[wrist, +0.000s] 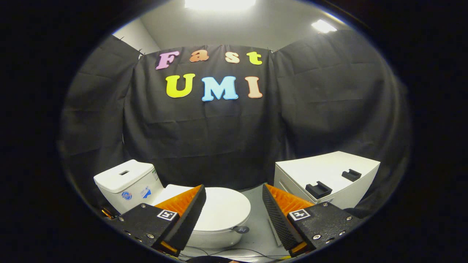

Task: Open the toilet lid.

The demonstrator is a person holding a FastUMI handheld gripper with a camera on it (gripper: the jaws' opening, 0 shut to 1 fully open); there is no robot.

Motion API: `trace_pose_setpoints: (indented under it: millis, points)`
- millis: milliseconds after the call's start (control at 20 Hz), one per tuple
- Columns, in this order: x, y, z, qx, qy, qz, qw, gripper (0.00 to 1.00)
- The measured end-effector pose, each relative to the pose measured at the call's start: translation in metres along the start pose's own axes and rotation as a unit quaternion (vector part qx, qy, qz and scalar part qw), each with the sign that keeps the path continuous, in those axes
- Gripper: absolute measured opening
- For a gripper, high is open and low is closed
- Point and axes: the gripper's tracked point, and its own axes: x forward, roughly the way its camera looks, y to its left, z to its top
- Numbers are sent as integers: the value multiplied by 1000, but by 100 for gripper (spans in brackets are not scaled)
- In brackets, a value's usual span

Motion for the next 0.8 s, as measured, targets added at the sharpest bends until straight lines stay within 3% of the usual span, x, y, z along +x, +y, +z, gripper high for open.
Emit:
trace_pose_setpoints:
  millis: [250,500,800]
  points:
    - [19,20,-36,56,49,24,997,95]
    - [36,14,-71,107,104,10,989,96]
    - [55,2,-120,196,152,-25,968,96]
